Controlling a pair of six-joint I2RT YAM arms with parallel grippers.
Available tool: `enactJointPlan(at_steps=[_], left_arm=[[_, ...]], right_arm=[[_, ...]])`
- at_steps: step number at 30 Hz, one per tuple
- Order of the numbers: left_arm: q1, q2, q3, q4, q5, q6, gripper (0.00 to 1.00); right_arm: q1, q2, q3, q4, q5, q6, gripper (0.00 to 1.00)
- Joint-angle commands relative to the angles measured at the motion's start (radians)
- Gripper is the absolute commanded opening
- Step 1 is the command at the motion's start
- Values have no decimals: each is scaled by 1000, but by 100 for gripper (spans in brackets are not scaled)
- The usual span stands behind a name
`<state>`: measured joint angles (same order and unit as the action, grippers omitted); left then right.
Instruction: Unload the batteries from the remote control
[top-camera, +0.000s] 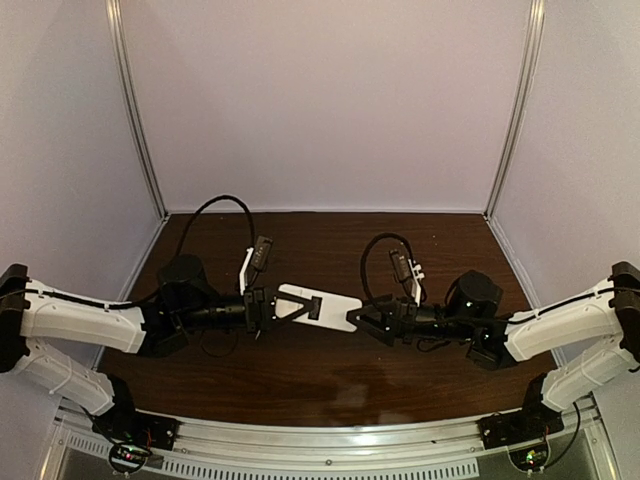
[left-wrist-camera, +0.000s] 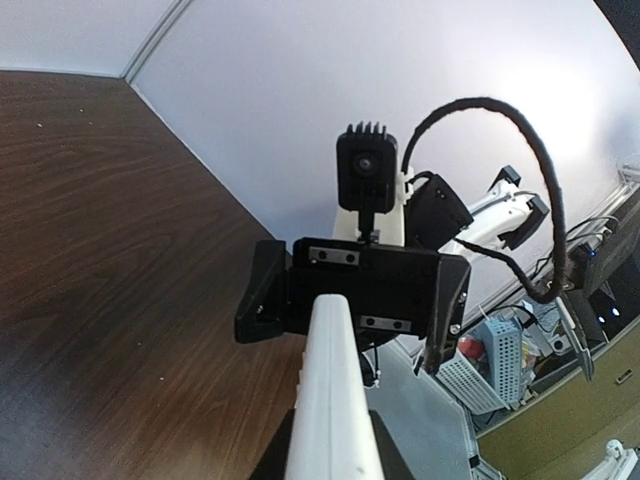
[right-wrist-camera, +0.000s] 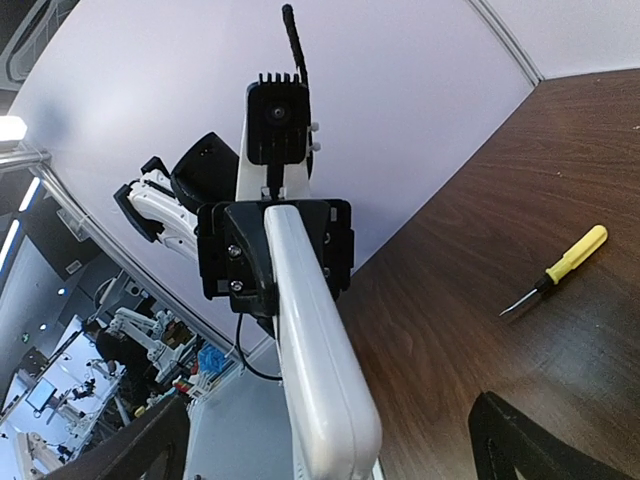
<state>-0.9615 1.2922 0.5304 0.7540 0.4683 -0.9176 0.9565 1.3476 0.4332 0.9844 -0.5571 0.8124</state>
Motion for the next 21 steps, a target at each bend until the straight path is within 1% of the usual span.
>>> enactJointPlan(at_steps=[1, 4, 8, 12, 15, 21], left_arm=[[-44, 22, 50, 93, -25, -30, 0], [-65, 49, 50, 125, -41, -49, 0], [-72, 85, 15, 220, -59, -92, 0], [-72, 129, 6, 294, -46, -125, 0], [-72, 152, 8, 310, -38, -142, 0], [-72, 168, 14, 305, -24, -157, 0]], right_arm=[[44, -20, -14, 20, -17, 15, 97], [62, -40, -12, -16, 9, 4, 91], [93, -67, -8, -62, 36, -19, 84], [107, -89, -9, -87, 62, -34, 75], [112, -95, -9, -103, 82, -47, 68], [111, -78, 16, -112, 94, -65, 61]])
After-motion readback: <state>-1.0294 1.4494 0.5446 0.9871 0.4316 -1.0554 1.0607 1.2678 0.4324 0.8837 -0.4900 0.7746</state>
